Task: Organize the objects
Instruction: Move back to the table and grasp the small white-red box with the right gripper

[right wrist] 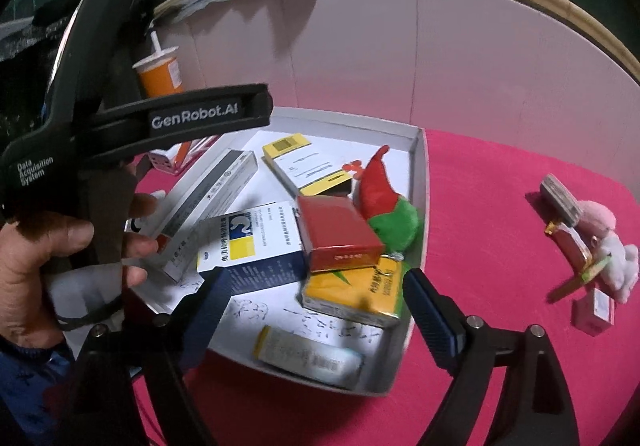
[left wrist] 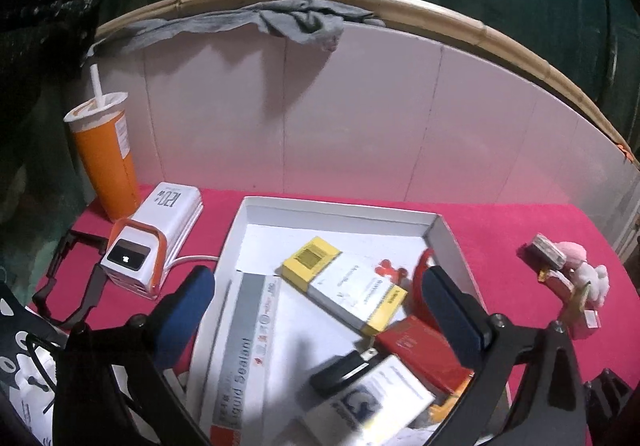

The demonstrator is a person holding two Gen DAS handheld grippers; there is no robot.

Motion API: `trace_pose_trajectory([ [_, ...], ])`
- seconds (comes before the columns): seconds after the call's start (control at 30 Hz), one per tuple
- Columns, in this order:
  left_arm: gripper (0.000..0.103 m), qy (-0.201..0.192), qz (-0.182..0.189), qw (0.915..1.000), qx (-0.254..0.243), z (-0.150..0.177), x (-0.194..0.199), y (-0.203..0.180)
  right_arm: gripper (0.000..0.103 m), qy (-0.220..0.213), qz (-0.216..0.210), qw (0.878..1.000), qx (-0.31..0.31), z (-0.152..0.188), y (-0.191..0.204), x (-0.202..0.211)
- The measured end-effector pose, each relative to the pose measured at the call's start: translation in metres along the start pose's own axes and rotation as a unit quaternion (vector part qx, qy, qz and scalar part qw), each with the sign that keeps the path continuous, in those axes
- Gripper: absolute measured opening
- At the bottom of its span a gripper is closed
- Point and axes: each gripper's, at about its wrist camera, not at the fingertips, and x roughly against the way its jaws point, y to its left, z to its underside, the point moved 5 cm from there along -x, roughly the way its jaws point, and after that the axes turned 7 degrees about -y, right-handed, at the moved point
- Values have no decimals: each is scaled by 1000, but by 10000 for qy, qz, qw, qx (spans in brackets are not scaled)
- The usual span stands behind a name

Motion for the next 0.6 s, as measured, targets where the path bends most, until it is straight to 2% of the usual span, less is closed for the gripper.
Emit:
trace_pose_trajectory([
  [0.23,103,-84,322,9994,-73,3,18,-34,92,-137,264,9985,-450,5,-35,21],
  [0.6,103,233,795,9944,-650,24,13,-108,92,-227,786,9865,-1419,26,-120,47],
])
